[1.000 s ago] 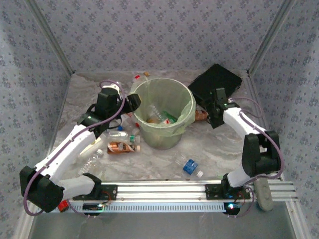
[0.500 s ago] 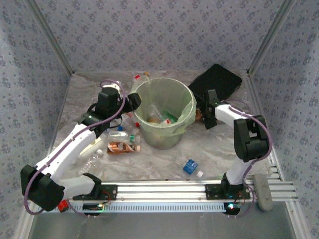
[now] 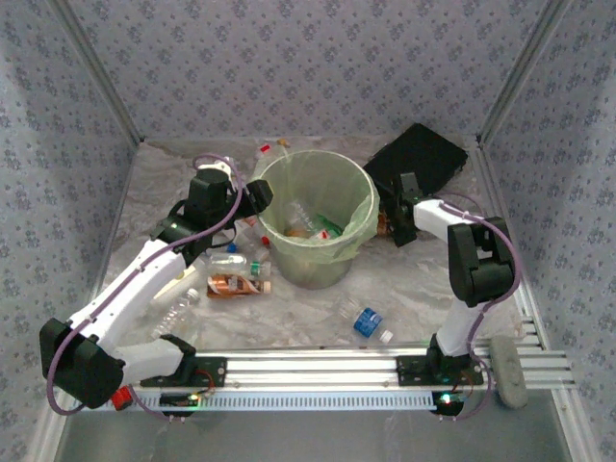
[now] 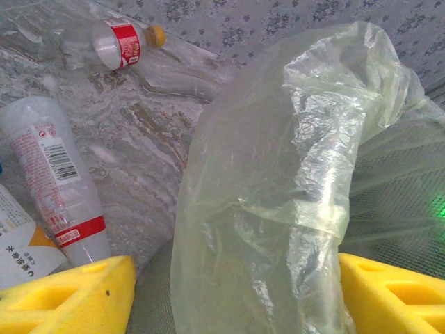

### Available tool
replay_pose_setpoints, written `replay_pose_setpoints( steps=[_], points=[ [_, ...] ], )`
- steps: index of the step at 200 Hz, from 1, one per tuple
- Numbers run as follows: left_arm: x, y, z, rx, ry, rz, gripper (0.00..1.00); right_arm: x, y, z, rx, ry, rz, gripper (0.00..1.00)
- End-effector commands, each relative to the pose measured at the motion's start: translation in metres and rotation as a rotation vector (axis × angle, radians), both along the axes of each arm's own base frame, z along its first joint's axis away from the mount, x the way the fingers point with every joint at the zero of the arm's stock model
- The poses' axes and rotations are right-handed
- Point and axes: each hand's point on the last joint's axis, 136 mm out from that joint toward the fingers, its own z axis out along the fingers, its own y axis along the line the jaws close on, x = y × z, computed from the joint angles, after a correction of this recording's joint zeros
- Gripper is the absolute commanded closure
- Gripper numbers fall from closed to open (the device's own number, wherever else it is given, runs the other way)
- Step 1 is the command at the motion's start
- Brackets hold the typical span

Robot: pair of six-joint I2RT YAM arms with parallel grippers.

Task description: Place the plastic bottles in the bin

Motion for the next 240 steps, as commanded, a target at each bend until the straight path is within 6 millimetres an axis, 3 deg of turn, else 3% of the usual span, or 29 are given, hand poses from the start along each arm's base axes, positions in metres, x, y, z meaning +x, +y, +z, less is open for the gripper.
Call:
replay_pose_setpoints(
  steps=[1,30,63,137,156,184,194,199,240],
  points=[
    [-0.001,0.004,-0.018,0.05,0.053,0.01,0.27,0.007,0.005,-0.005,0.03,-0.013,0.003,0.24],
    [0.001,0.002,-0.016,0.049,0.052,0.006,0.27,0.003,0.001,0.001,0.027,-0.021,-0.005,0.37],
    [0.001,0.001,-0.016,0.047,0.054,0.001,0.27,-0.004,-0.003,0.018,0.024,-0.046,-0.002,0.38],
    [-0.001,-0.002,-0.019,0.04,0.066,-0.016,0.27,-0.029,-0.034,0.09,-0.025,-0.152,0.074,0.45],
    [-0.001,-0.002,-0.019,0.039,0.064,-0.015,0.27,-0.036,-0.044,0.118,-0.056,-0.198,0.1,0.47],
    [0.0,-0.003,-0.02,0.036,0.067,-0.018,0.27,-0.038,-0.048,0.181,-0.128,-0.331,0.177,0.52],
    [0.001,-0.004,-0.021,0.034,0.07,-0.017,0.27,-0.038,-0.045,0.201,-0.148,-0.365,0.224,0.53],
    [0.001,-0.004,-0.021,0.032,0.071,-0.019,0.27,-0.034,-0.043,0.223,-0.158,-0.414,0.24,0.53],
    [0.001,-0.004,-0.025,0.036,0.075,-0.014,0.27,-0.032,-0.013,0.308,-0.28,-0.581,0.416,0.55]
  ],
)
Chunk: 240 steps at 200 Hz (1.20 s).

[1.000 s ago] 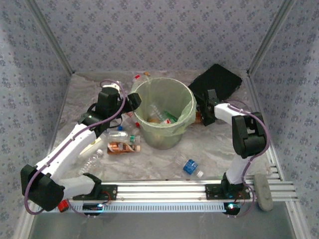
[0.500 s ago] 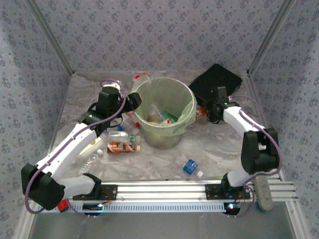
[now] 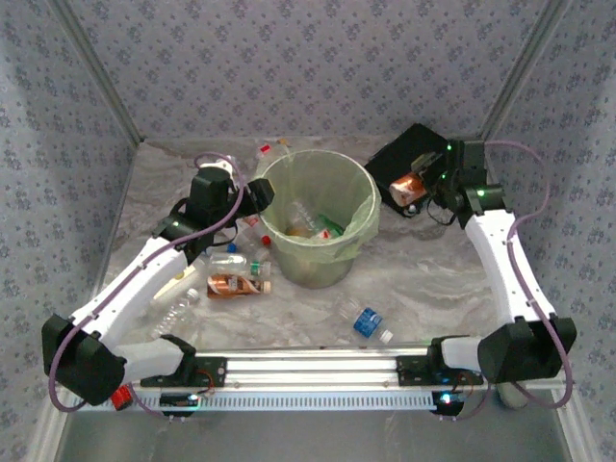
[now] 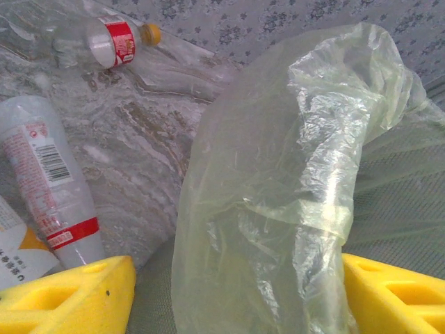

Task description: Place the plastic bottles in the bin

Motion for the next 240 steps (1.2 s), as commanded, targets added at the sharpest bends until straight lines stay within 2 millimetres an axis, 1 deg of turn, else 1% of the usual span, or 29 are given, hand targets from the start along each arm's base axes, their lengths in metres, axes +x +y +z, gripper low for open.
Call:
replay_pose_setpoints(
  steps=[1,4,8,11,13,20,26,30,31,46,54,55,58,59,63,80,91,100,113,138,170,208,225,240],
  points=[
    [-0.003,0.001,-0.024,0.048,0.07,-0.007,0.27,-0.009,0.021,0.047,-0.152,-0.093,0.133,0.55],
    [-0.003,0.001,-0.024,0.05,0.069,-0.007,0.27,-0.009,0.024,0.052,-0.183,-0.107,0.141,0.55],
    [-0.003,0.001,-0.024,0.048,0.068,-0.007,0.27,-0.009,0.028,0.064,-0.231,-0.133,0.148,0.55],
    [-0.003,0.001,-0.025,0.048,0.069,-0.007,0.27,-0.008,0.031,0.066,-0.272,-0.137,0.154,0.55],
    [-0.003,0.001,-0.025,0.048,0.07,-0.007,0.27,-0.007,0.034,0.073,-0.288,-0.152,0.152,0.55],
    [-0.003,0.0,-0.024,0.047,0.068,-0.01,0.27,-0.006,0.045,0.088,-0.39,-0.187,0.191,0.55],
    [-0.003,0.0,-0.024,0.046,0.069,-0.011,0.27,-0.005,0.057,0.099,-0.439,-0.21,0.221,0.55],
    [-0.003,-0.001,-0.024,0.044,0.069,-0.012,0.27,-0.003,0.066,0.101,-0.466,-0.214,0.243,0.54],
    [-0.003,-0.002,-0.025,0.043,0.07,-0.013,0.27,-0.004,0.068,0.105,-0.469,-0.223,0.248,0.54],
    [-0.002,-0.002,-0.024,0.039,0.07,-0.014,0.27,0.0,0.105,0.118,-0.527,-0.267,0.344,0.54],
    [-0.001,-0.003,-0.024,0.037,0.069,-0.015,0.27,0.001,0.128,0.118,-0.553,-0.282,0.417,0.54],
    [-0.001,-0.003,-0.024,0.037,0.07,-0.015,0.27,0.001,0.128,0.118,-0.553,-0.282,0.417,0.54],
    [-0.001,-0.003,-0.023,0.036,0.069,-0.015,0.27,0.001,0.138,0.117,-0.564,-0.286,0.45,0.54],
    [-0.001,-0.003,-0.024,0.035,0.07,-0.015,0.27,0.001,0.138,0.117,-0.564,-0.286,0.45,0.54],
    [-0.001,-0.004,-0.023,0.034,0.07,-0.016,0.27,0.001,0.149,0.116,-0.575,-0.289,0.484,0.54],
    [0.0,-0.004,-0.022,0.033,0.068,-0.017,0.27,-0.004,0.19,0.099,-0.62,-0.262,0.636,0.53],
    [0.0,-0.005,-0.021,0.035,0.067,-0.017,0.27,-0.01,0.214,0.081,-0.644,-0.237,0.751,0.51],
    [0.001,-0.004,-0.021,0.035,0.067,-0.014,0.27,-0.013,0.228,0.066,-0.656,-0.208,0.817,0.51],
    [0.001,-0.004,-0.021,0.035,0.066,-0.012,0.27,-0.018,0.242,0.046,-0.675,-0.156,0.884,0.5],
    [0.001,-0.003,-0.022,0.034,0.066,-0.004,0.27,-0.024,0.255,0.012,-0.68,-0.075,0.962,0.5],
    [0.001,-0.002,-0.021,0.032,0.062,0.0,0.27,-0.033,0.269,-0.03,-0.602,0.028,1.079,0.5],
    [0.0,-0.002,-0.02,0.028,0.06,0.001,0.27,-0.029,0.272,-0.081,-0.575,0.146,1.086,0.49],
    [-0.001,-0.001,-0.019,0.028,0.054,0.002,0.27,-0.027,0.272,-0.1,-0.571,0.196,1.073,0.48],
    [-0.002,0.0,-0.019,0.026,0.052,0.005,0.27,-0.028,0.273,-0.113,-0.563,0.223,1.076,0.45]
  ],
)
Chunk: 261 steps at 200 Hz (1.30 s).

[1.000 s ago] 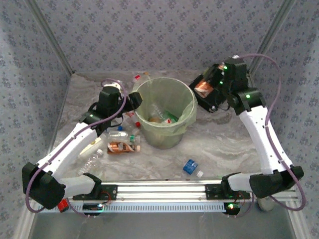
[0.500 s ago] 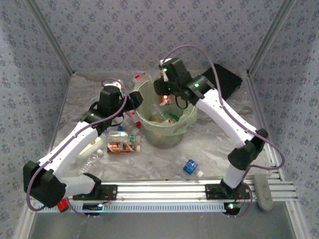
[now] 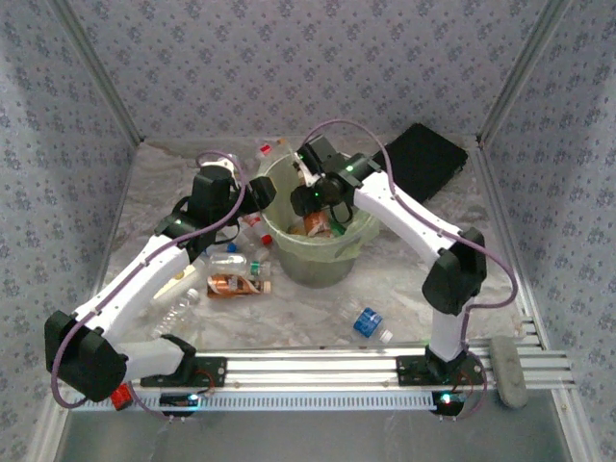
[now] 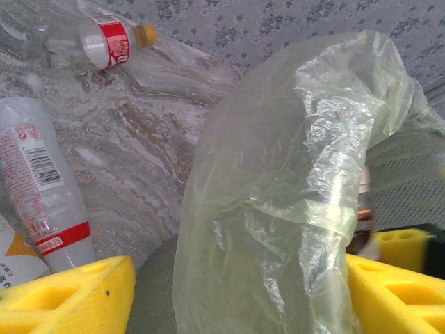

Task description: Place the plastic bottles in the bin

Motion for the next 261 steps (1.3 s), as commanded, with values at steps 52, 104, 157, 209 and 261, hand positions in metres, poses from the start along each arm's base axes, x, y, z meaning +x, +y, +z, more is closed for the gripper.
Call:
replay_pose_setpoints(
  steps=[52,104,157,209,261],
  points=[
    [-0.008,0.005,-0.02,0.045,0.053,0.006,0.27,-0.003,0.005,-0.042,-0.012,0.102,-0.017,0.31],
    [-0.009,0.006,-0.019,0.045,0.049,0.007,0.27,-0.006,0.006,-0.017,-0.002,0.064,0.005,0.14],
    [-0.008,0.006,-0.019,0.049,0.051,0.008,0.27,-0.021,0.002,0.066,0.09,-0.08,0.079,0.12],
    [-0.007,0.005,-0.02,0.052,0.055,0.005,0.27,-0.042,-0.033,0.137,0.127,-0.272,0.114,0.0],
    [-0.006,0.005,-0.019,0.067,0.052,0.001,0.27,-0.084,-0.092,0.142,0.069,-0.323,0.117,0.0]
  ],
)
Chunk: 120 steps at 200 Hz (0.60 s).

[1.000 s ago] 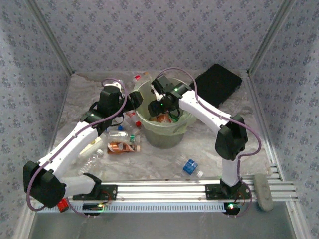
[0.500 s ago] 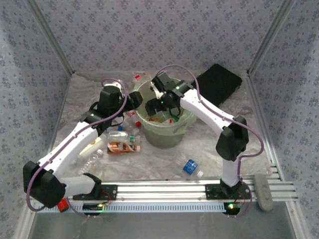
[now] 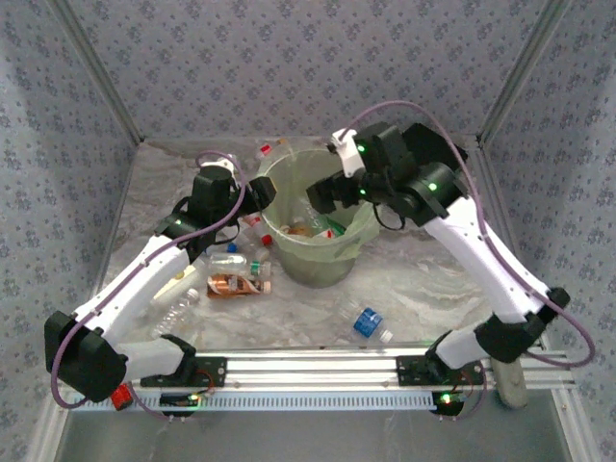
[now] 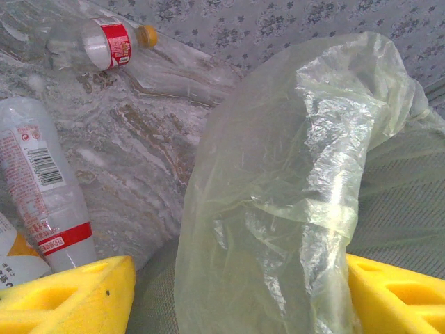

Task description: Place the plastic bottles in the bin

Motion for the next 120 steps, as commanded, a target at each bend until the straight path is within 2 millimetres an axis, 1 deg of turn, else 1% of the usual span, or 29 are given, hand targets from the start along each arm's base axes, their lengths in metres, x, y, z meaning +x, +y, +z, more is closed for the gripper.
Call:
replay_pose_setpoints(
  steps=[1,11,30,39,63,75,88,111,116,118,120],
  points=[
    [-0.006,0.005,-0.019,0.064,0.054,-0.001,0.27,-0.021,-0.03,-0.015,-0.09,0.003,0.004,0.0],
    [-0.005,0.005,-0.02,0.068,0.057,0.0,0.27,-0.032,-0.039,-0.017,-0.091,0.004,0.008,0.0],
    [-0.006,0.005,-0.02,0.069,0.054,0.0,0.27,-0.057,-0.051,-0.022,-0.058,0.019,0.029,0.0],
    [-0.006,0.006,-0.02,0.07,0.054,-0.001,0.27,-0.069,-0.055,-0.028,-0.045,0.036,0.048,0.0],
    [-0.006,0.007,-0.016,0.072,0.046,0.001,0.27,-0.093,-0.068,-0.047,-0.044,0.079,0.053,0.0],
    [-0.006,0.007,-0.016,0.075,0.046,0.0,0.27,-0.1,-0.074,-0.061,-0.072,0.122,0.037,0.0],
    [-0.006,0.007,-0.015,0.077,0.044,-0.001,0.27,-0.105,-0.078,-0.081,-0.099,0.182,0.019,0.0],
    [-0.007,0.008,-0.016,0.08,0.044,0.001,0.27,-0.116,-0.077,-0.12,-0.144,0.289,0.002,0.0],
    [-0.008,0.009,-0.016,0.079,0.045,0.002,0.27,-0.117,-0.075,-0.127,-0.139,0.31,0.001,0.0],
    [-0.007,0.009,-0.016,0.08,0.045,0.003,0.27,-0.117,-0.073,-0.127,-0.128,0.312,0.002,0.0],
    [-0.007,0.009,-0.016,0.081,0.045,0.004,0.27,-0.119,-0.073,-0.137,-0.136,0.335,0.001,0.0]
  ],
)
